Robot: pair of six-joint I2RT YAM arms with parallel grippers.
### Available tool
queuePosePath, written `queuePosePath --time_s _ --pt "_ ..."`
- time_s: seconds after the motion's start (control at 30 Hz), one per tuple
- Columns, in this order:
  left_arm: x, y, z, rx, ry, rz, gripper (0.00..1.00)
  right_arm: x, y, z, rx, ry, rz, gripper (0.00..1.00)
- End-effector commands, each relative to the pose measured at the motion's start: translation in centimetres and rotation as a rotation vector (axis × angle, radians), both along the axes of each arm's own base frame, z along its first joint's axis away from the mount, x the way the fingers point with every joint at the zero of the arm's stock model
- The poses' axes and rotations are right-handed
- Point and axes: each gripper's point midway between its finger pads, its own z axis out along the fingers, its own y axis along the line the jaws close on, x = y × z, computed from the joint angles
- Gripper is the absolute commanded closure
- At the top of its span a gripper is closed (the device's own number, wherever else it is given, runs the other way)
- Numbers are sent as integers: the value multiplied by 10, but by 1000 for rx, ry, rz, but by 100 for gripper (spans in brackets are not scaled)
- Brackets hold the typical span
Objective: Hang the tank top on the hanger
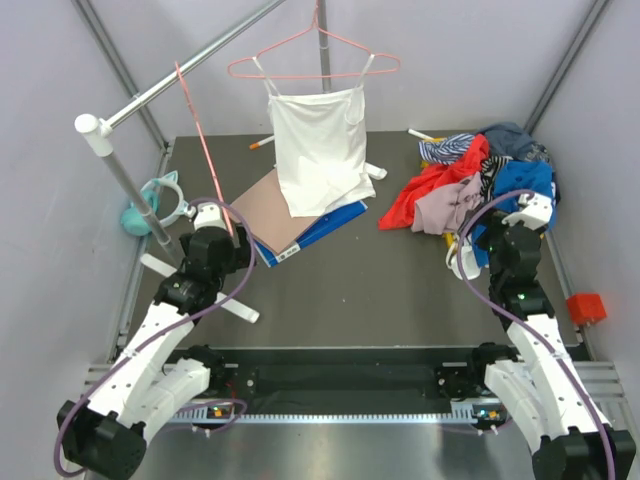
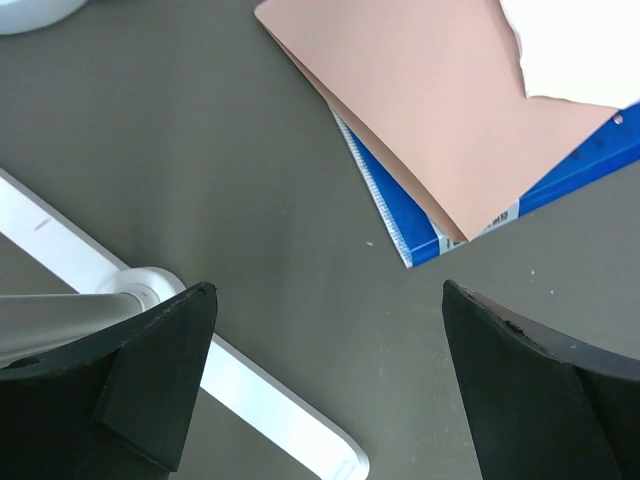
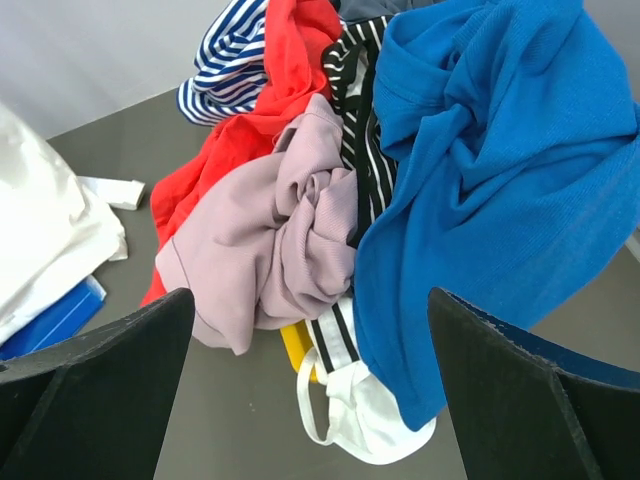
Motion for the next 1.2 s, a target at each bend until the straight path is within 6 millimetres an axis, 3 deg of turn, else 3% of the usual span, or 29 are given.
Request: queuePosePath --time_s 0.0,0.17,0.43,0.63,0.77,0.87,0.9,1.03,1.17 --pt "8 7 27 11 -73 48 1 5 -6 22 0 -50 -30 0" --pt "11 -3 21 12 -48 -23 1 7 -11 9 -17 32 -58 0" --pt "10 -10 15 21 -49 -83 1 17 -33 38 -90 63 -162 0" --pt "12 -19 14 12 -77 -138 1 56 -34 59 -72 225 -150 0" --pt "14 -18 13 36 -65 -151 1 90 -22 87 -48 231 -76 0" --pt "15 -17 13 38 -65 -147 1 103 -22 93 -40 248 -61 0" --pt "14 -18 14 38 -68 -147 1 105 -22 92 -37 255 -59 0" --pt "14 -12 15 42 -76 -115 1 108 -53 81 -20 302 -140 0" --pt "14 -12 16 35 -88 -105 1 109 -78 41 41 403 -176 0"
